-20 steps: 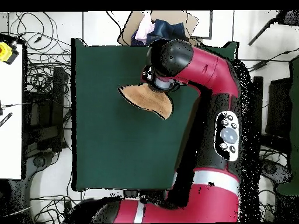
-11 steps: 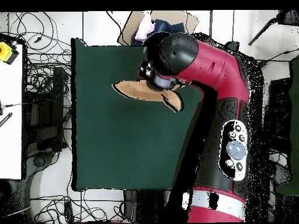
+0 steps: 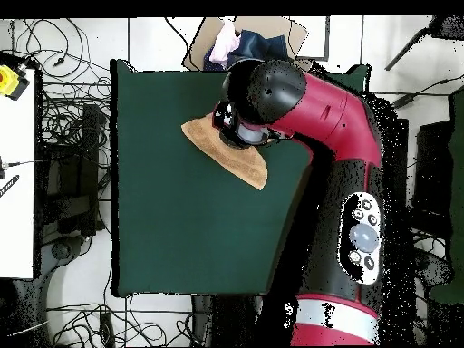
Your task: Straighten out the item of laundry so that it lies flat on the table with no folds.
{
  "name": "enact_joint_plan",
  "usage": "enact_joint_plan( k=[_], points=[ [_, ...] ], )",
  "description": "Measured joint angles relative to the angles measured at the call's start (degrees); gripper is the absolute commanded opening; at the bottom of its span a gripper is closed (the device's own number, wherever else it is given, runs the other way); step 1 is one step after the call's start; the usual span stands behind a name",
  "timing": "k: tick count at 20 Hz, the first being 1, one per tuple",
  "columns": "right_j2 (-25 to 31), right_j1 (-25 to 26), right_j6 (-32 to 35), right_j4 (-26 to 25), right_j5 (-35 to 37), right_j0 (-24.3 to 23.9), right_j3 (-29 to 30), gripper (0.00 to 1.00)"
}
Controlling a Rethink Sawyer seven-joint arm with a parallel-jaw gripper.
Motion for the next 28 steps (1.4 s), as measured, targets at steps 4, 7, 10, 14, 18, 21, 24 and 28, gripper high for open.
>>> enact_joint_plan(
  k=[4,7,10,14,18,21,24,28],
  points=[
    [-0.01,0.03,0.00,0.47,-3.22,0.51,2.15,0.00],
    [0.00,0.16,0.00,0.48,-7.77,1.19,4.03,0.00],
    [-0.01,0.80,0.00,0.51,-11.60,1.20,4.78,0.00],
    [-0.01,2.28,0.00,0.49,-15.24,1.13,4.54,0.00],
    [-0.04,6.70,0.00,0.26,-19.56,1.10,1.91,0.00],
    [-0.04,11.97,0.00,-0.92,-22.09,1.04,-2.41,0.00],
    [-0.04,16.61,0.00,-2.02,-24.30,0.87,-5.98,0.00],
    [-0.03,21.63,0.00,-3.18,-26.26,0.65,-9.75,0.00]
  ],
)
